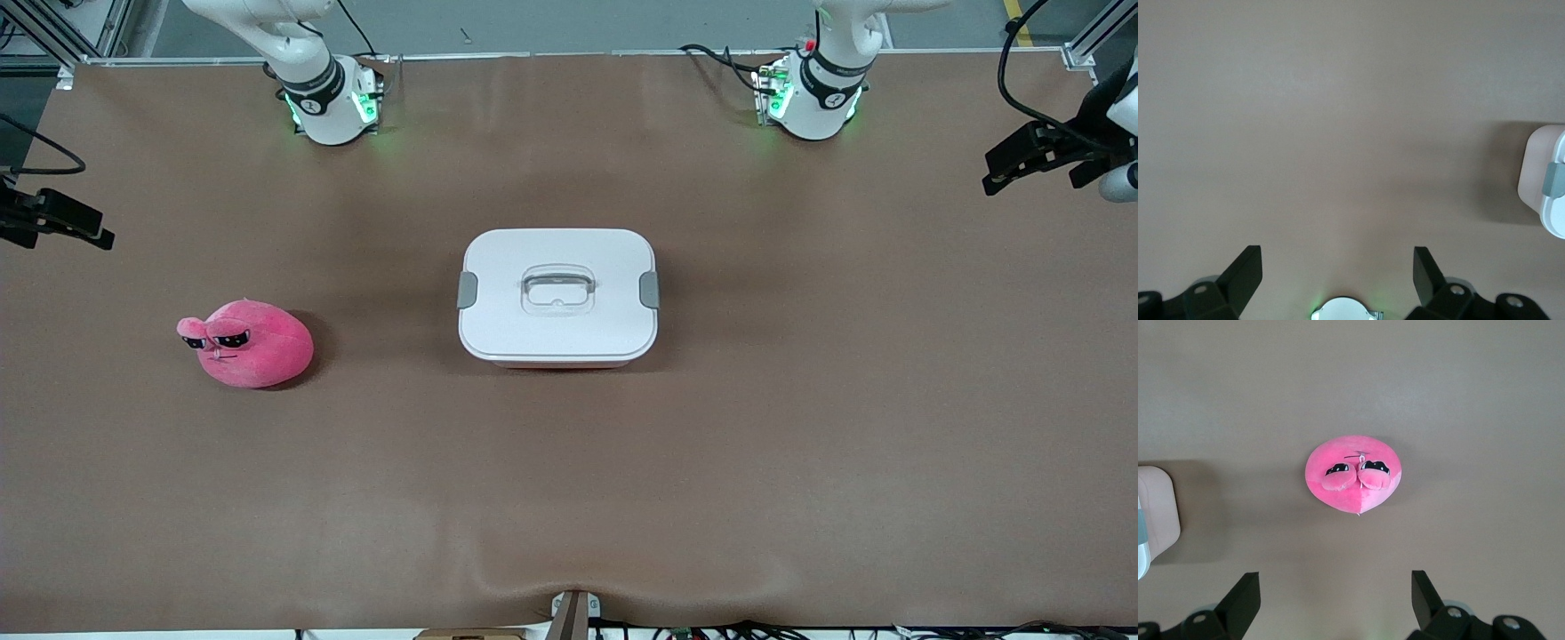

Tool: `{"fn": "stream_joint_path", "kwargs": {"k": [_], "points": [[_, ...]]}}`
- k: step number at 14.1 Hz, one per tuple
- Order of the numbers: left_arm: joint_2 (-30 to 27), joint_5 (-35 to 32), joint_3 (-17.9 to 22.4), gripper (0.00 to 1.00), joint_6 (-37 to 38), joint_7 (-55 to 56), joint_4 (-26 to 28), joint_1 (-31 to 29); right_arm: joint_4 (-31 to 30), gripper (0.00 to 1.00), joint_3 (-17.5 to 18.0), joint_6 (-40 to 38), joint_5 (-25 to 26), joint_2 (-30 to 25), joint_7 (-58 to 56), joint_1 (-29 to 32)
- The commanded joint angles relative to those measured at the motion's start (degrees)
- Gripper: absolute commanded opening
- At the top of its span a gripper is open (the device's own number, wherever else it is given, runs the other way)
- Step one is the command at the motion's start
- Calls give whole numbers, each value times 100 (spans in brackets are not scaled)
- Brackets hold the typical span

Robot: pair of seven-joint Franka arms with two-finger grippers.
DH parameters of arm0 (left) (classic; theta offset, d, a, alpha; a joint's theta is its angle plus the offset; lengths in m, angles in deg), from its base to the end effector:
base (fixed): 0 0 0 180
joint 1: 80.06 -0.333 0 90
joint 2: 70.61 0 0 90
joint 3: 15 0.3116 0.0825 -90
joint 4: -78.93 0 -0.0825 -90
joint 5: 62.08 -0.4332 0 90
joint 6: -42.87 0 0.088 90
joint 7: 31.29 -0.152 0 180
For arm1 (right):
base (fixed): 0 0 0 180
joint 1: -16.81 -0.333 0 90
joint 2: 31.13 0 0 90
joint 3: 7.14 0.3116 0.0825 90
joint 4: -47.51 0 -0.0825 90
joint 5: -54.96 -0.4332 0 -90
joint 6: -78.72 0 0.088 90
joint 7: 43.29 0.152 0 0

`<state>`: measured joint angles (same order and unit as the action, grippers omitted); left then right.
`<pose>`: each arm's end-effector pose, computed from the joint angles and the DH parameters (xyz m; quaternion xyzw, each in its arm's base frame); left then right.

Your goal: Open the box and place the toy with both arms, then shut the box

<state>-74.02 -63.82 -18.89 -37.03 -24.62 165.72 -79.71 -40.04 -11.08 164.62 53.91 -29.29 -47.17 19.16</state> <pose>0.5620 -0.0377 0.6238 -0.9991 -0.0235 0.0287 0.0199 0.6001 -0.0627 0.5719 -0.9993 0.0207 0.0296 0.0107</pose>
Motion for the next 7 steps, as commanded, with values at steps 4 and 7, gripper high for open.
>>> {"fn": "stream_joint_path", "kwargs": {"k": [4, 7], "points": [[50, 33, -7, 100, 159, -52, -153, 8, 19, 100, 60, 24, -10, -87, -61, 2], [50, -10, -7, 100, 159, -26, -171, 61, 19, 100, 78, 50, -10, -87, -69, -15]]}}
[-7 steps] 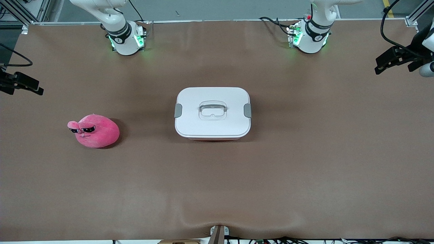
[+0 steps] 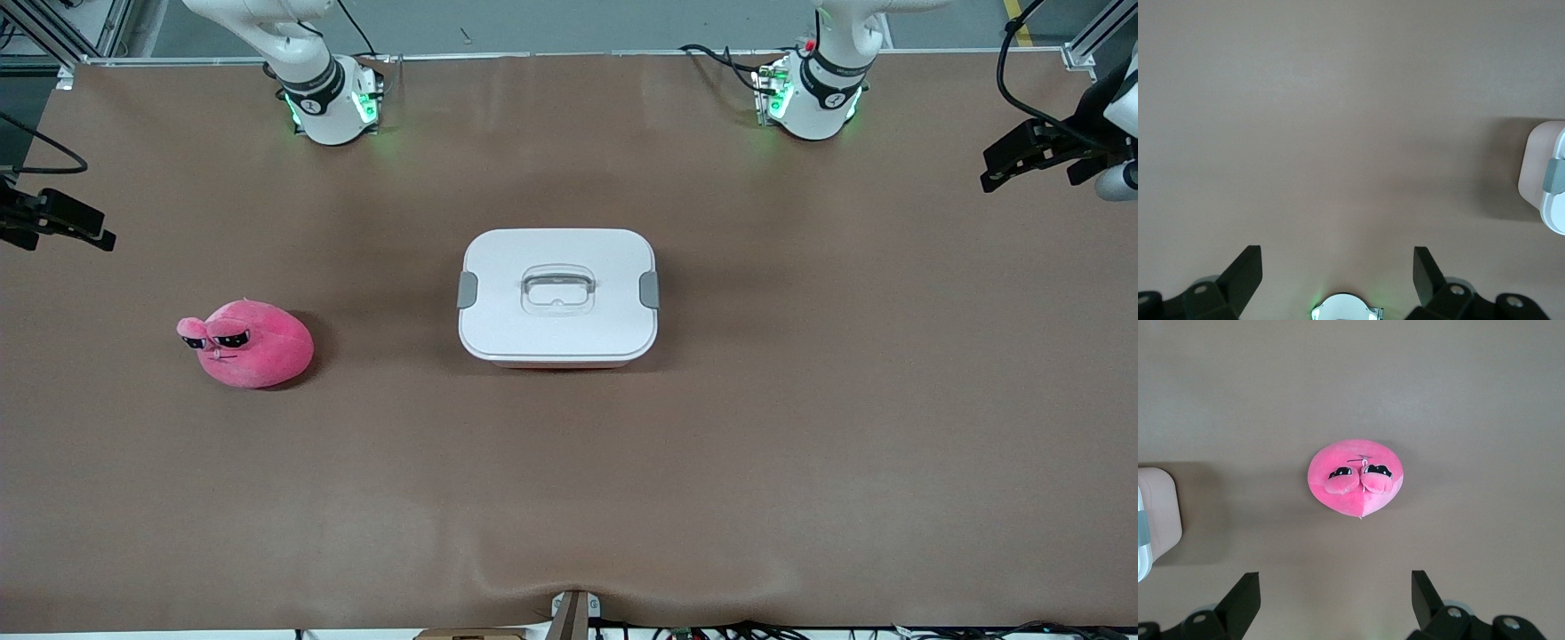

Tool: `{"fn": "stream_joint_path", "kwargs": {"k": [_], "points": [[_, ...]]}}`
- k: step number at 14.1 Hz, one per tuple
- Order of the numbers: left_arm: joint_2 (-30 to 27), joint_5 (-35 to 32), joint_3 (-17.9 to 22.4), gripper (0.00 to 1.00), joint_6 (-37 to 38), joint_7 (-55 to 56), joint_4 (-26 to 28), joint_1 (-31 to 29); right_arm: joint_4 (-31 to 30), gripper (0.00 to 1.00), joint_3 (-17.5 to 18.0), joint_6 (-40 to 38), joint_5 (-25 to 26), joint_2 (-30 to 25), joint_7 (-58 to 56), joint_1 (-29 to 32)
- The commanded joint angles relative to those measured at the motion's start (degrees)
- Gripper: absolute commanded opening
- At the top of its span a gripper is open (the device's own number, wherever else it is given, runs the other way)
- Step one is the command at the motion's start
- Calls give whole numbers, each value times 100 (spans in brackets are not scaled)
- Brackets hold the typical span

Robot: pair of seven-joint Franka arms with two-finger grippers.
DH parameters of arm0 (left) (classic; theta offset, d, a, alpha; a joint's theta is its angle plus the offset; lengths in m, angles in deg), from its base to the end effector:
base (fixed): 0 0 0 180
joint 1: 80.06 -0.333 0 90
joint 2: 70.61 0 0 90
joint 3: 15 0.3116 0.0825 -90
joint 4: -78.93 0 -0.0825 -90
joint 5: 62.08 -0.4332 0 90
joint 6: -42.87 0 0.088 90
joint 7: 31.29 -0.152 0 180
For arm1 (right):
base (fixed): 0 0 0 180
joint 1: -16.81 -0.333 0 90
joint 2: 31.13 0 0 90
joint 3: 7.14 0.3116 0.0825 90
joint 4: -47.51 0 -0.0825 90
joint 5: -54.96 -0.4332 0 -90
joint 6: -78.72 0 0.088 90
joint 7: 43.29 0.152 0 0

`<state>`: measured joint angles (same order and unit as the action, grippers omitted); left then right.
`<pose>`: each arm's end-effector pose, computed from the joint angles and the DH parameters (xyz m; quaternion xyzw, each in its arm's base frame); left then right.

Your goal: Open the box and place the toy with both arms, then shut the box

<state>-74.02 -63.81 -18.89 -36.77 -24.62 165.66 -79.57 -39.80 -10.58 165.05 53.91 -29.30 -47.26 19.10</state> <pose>0.5612 -0.0391 0.6240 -0.9991 -0.0223 0.0304 0.0200 0.6021 -0.0570 0.5747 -0.9996 0.0150 0.0237 0.0102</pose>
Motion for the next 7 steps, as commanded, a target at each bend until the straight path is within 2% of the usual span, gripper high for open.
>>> {"fn": "stream_joint_path", "kwargs": {"k": [1, 7], "points": [[59, -3, -7, 100, 132, 18, -164, 47, -6, 100, 36, 16, 16, -87, -60, -61], [164, -11, -94, 100, 158, 88, -173, 47, -41, 100, 45, 148, 52, -70, -51, -404]]}}
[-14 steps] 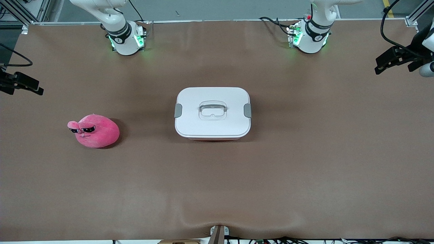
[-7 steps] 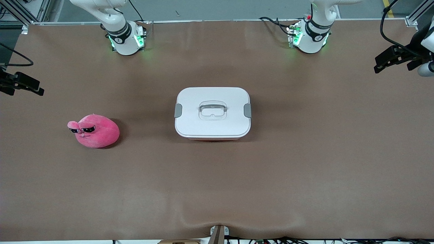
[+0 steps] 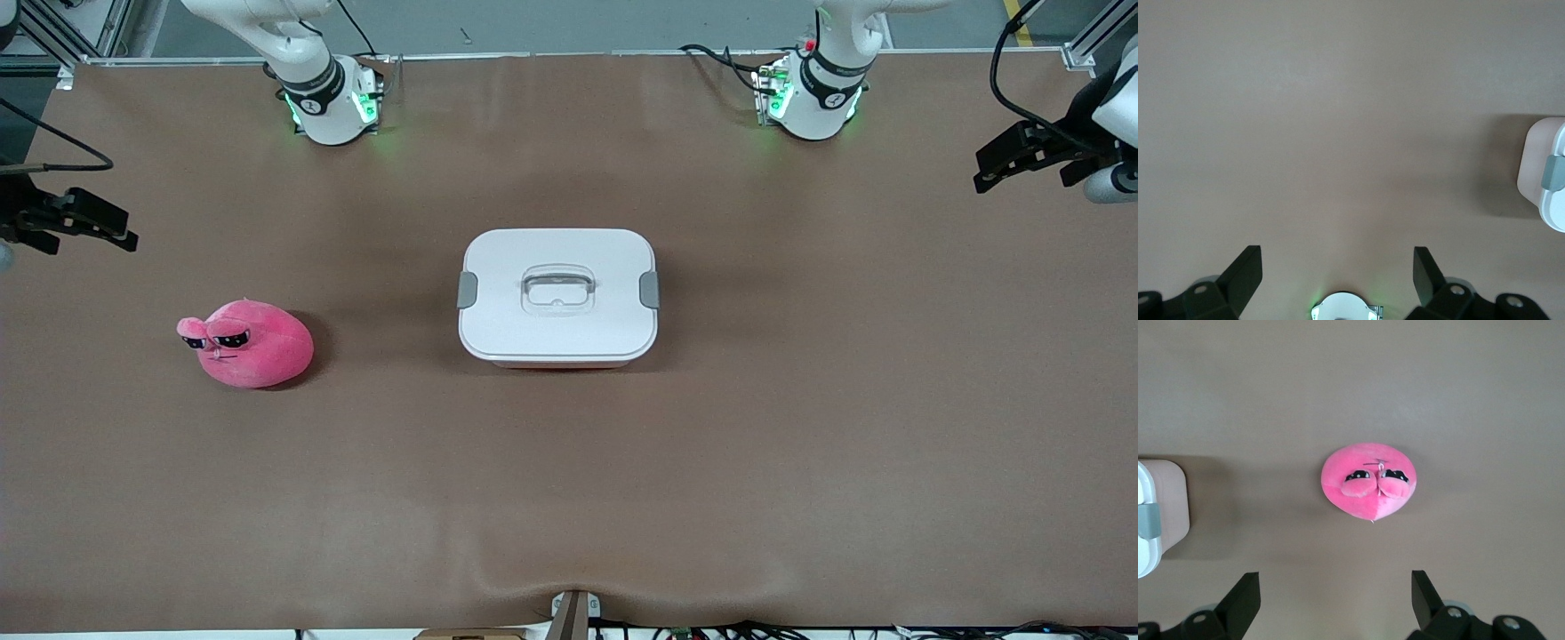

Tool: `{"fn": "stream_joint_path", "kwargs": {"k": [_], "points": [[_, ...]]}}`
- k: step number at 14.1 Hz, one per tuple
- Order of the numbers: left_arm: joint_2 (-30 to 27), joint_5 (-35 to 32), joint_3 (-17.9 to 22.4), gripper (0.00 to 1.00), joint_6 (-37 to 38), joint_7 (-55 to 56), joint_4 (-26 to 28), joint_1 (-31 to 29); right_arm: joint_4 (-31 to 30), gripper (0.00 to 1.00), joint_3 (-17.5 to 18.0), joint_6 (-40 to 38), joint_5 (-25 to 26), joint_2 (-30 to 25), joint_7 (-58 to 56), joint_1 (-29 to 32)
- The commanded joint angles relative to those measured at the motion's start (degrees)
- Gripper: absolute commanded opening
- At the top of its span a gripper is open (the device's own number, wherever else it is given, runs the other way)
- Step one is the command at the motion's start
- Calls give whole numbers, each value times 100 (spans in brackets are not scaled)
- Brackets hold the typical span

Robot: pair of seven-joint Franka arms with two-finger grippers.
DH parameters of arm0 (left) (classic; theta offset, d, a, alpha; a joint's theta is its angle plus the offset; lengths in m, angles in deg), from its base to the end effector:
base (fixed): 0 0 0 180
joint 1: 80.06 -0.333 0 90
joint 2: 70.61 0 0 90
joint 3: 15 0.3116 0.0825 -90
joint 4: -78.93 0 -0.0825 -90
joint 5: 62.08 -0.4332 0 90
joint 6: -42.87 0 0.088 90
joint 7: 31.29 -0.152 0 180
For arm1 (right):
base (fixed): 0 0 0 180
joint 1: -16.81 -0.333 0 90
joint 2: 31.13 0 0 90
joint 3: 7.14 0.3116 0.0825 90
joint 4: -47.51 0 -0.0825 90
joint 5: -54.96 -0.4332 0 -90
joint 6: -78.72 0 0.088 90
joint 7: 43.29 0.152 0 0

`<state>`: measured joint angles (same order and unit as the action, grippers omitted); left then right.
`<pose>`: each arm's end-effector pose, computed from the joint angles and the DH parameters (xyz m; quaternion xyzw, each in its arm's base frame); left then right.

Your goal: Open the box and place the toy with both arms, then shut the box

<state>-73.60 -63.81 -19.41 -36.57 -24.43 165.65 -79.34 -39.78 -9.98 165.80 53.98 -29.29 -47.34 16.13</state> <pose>0.5622 -0.0466 0.6196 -0.9990 -0.0174 0.0355 0.0208 0.6065 -0.0198 0.5759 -0.9997 -0.0168 0.0174 0.0087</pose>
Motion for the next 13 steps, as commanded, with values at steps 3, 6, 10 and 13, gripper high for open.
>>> {"fn": "stream_joint_path", "kwargs": {"k": [3, 6, 10, 13], "points": [[158, 50, -51, 100, 139, 289, -182, 25, -60, 100, -32, 99, 45, -61, -60, -125], [176, -2, -200, 100, 130, 455, -173, 34, -51, 100, -68, 239, 45, -43, -105, -37], [193, 76, -262, 100, 95, 579, -173, 33, -33, 100, -76, 187, 63, -35, -105, -19], [264, 77, -262, 100, 95, 597, -173, 33, -34, 100, -77, 187, 54, -43, -113, 33]]}}
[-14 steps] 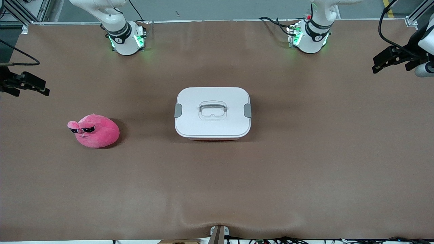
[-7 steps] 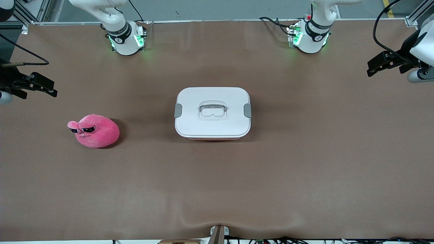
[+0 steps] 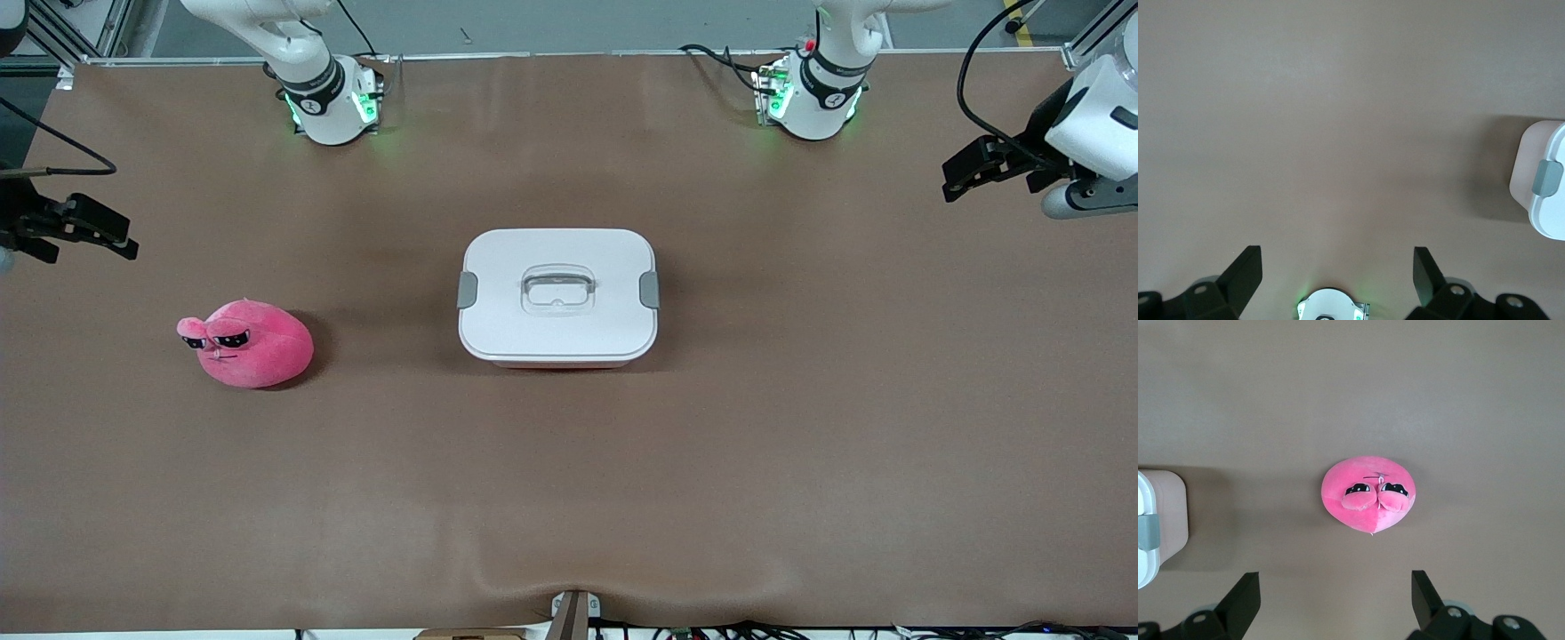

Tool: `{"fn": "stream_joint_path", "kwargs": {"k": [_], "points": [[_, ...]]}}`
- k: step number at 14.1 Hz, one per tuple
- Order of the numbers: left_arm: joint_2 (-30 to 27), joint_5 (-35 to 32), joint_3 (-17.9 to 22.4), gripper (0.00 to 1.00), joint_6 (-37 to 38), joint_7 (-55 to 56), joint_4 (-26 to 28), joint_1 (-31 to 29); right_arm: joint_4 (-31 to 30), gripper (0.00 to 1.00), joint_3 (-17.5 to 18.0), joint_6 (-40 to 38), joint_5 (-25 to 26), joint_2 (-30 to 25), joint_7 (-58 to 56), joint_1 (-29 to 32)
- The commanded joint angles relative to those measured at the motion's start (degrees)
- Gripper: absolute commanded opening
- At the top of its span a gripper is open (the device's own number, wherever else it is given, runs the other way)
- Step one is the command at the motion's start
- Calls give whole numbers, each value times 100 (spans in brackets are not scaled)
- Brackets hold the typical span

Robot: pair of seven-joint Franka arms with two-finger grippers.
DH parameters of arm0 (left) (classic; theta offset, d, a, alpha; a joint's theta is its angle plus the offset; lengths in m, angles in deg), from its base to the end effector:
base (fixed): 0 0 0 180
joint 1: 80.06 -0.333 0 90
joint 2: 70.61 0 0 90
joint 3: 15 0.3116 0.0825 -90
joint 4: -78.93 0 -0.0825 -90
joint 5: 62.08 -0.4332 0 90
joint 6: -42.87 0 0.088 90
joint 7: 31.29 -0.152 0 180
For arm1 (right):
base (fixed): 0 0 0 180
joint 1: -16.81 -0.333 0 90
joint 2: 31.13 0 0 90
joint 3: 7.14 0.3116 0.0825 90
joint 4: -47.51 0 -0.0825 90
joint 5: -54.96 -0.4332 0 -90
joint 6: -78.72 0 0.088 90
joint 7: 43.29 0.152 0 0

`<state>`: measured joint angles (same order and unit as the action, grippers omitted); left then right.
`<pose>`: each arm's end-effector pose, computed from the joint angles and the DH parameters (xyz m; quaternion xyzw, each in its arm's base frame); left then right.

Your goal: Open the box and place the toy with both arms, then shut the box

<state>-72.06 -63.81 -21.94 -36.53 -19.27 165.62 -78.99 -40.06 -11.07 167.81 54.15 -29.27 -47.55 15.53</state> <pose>0.5666 -0.0755 0.6046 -0.9979 -0.0370 0.0474 0.0251 0.6115 -0.0256 0.5761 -0.9999 -0.0142 0.0026 0.0061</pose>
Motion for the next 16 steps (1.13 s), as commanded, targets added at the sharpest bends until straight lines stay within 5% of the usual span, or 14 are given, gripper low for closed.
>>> {"fn": "stream_joint_path", "kwargs": {"k": [1, 7, 16], "points": [[109, 68, -9, 100, 91, 81, -170, -10, -6, 100, 33, -14, 37, -45, -92, 102], [127, 164, -52, 100, 56, 133, -135, -1, -32, 100, 33, -32, 37, -54, -101, 225], [110, 235, -833, 100, 73, 1520, -144, -28, -568, 100, 42, 346, 28, 314, -540, 226]]}}
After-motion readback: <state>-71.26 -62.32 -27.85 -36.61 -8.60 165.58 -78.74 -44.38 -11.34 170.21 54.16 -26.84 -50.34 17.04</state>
